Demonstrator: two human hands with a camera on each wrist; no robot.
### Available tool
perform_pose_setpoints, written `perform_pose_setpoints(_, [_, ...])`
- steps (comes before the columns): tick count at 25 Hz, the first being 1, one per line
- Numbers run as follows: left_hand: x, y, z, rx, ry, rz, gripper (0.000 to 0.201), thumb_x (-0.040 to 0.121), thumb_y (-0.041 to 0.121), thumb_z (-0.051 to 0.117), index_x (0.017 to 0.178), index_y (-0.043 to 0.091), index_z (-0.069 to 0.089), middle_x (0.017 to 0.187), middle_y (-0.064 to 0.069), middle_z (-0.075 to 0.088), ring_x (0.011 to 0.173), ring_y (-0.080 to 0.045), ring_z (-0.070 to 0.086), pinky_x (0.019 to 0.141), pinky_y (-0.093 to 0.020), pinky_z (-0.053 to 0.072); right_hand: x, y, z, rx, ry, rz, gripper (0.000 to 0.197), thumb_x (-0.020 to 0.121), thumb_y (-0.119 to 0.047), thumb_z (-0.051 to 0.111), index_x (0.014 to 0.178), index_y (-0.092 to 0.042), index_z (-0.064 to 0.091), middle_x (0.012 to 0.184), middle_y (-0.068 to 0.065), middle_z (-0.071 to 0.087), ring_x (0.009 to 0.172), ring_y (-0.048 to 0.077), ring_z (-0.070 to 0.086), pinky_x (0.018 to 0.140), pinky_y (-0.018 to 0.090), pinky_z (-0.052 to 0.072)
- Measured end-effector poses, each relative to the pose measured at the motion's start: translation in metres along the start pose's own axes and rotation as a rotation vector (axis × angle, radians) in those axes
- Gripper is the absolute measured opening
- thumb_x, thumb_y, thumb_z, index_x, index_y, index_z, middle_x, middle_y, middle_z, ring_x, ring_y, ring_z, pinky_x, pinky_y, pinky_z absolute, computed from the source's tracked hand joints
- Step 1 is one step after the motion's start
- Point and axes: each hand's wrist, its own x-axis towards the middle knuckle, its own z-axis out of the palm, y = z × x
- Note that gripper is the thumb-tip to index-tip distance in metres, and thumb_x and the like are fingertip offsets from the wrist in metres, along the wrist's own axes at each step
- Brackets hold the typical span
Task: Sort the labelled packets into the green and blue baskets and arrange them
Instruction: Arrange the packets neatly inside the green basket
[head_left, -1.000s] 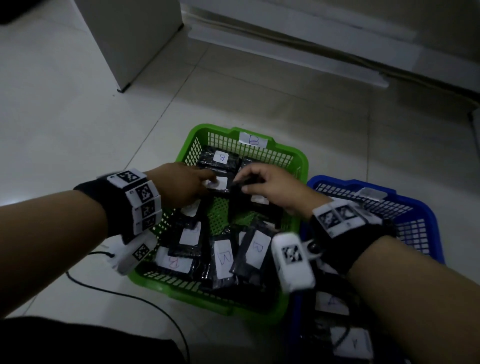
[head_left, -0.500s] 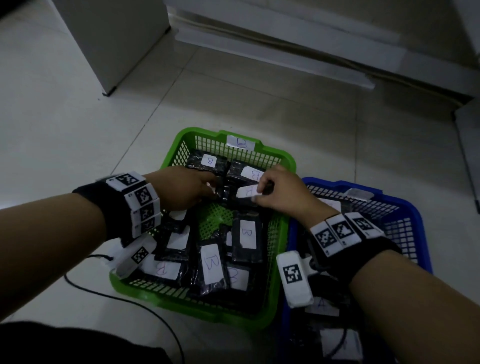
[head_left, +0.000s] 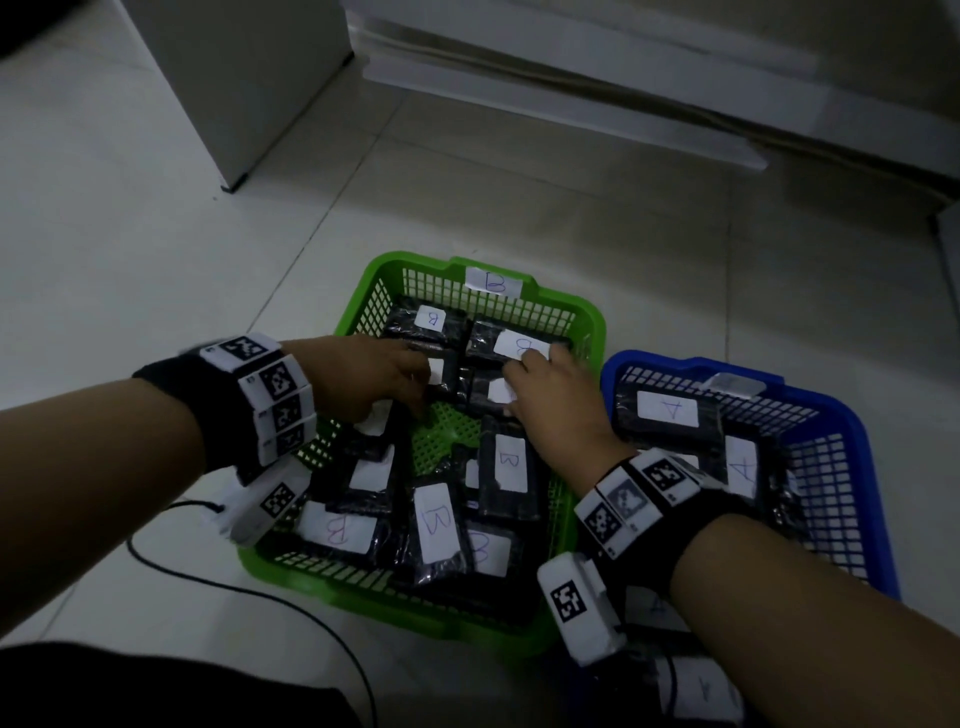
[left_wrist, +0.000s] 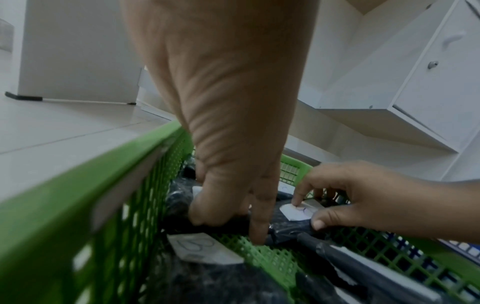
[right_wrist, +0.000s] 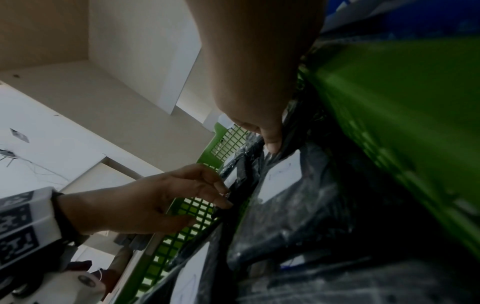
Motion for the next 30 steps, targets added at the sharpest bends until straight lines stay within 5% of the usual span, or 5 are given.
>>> perform_pose_setpoints(7, [-0.004, 0.004, -0.002, 0.15, -0.125, 0.027, 0.047, 0.084, 0.033, 0.059, 0.129, 0.041, 0.046, 0.143, 0.013, 0.031, 0.127, -0.016, 0.03, 0.097, -0.031, 0.037, 0.003, -0.01, -0.018, 0.142, -0.158, -0.034, 0.028, 0.089, -0.018, 0.059, 0.115, -0.009, 0.054, 0.12, 0.013, 0.046, 0.115, 0.034, 0.041, 0.075, 0.036, 0.041])
perform_pose_setpoints(12, [-0.008, -0.001, 0.002, 0.032, -0.112, 0.038, 0.038, 0.078, 0.026, 0.067, 0.113, 0.033, 0.053, 0.12, 0.013, 0.054, 0.114, -0.013, 0.04, 0.089, -0.028, 0.038, -0.016, -0.029, -0.034, 0.045, -0.49, -0.112, 0.062, 0.081, -0.062, 0.056, 0.127, -0.021, 0.051, 0.135, 0.013, 0.033, 0.113, 0.035, 0.046, 0.074, 0.036, 0.042])
perform_pose_setpoints(17, [-0.014, -0.012, -0.006, -0.051, 0.067, 0.02, 0.021, 0.081, 0.033, 0.066, 0.102, 0.036, 0.063, 0.108, 0.019, 0.06, 0.105, -0.011, 0.042, 0.083, -0.027, 0.038, -0.016, -0.038, -0.043, 0.223, -0.558, -0.05, 0.069, 0.075, -0.033, 0.072, 0.133, -0.016, 0.038, 0.131, 0.015, 0.038, 0.105, 0.036, 0.052, 0.069, 0.035, 0.045])
perform_pose_setpoints(26, [0.007, -0.019, -0.012, -0.475, 0.431, -0.386, 0.031, 0.088, 0.009, 0.054, 0.116, 0.021, 0.05, 0.113, -0.004, 0.059, 0.095, -0.02, 0.057, 0.077, -0.03, 0.045, 0.025, 0.005, -0.088, 0.634, -0.056, 0.26, 0.026, 0.079, -0.01, 0.066, 0.104, -0.015, 0.067, 0.104, 0.004, 0.06, 0.097, 0.021, 0.06, 0.075, 0.025, 0.047])
perform_pose_setpoints(30, [0.022, -0.018, -0.01, -0.32, 0.502, -0.428, 0.026, 0.083, 0.009, 0.056, 0.107, 0.015, 0.048, 0.11, -0.011, 0.053, 0.093, -0.031, 0.055, 0.07, -0.039, 0.046, 0.035, 0.002, -0.054, 0.363, 0.262, 0.015, 0.026, 0.073, 0.006, 0.061, 0.094, -0.009, 0.064, 0.096, 0.009, 0.054, 0.089, 0.025, 0.053, 0.063, 0.03, 0.043])
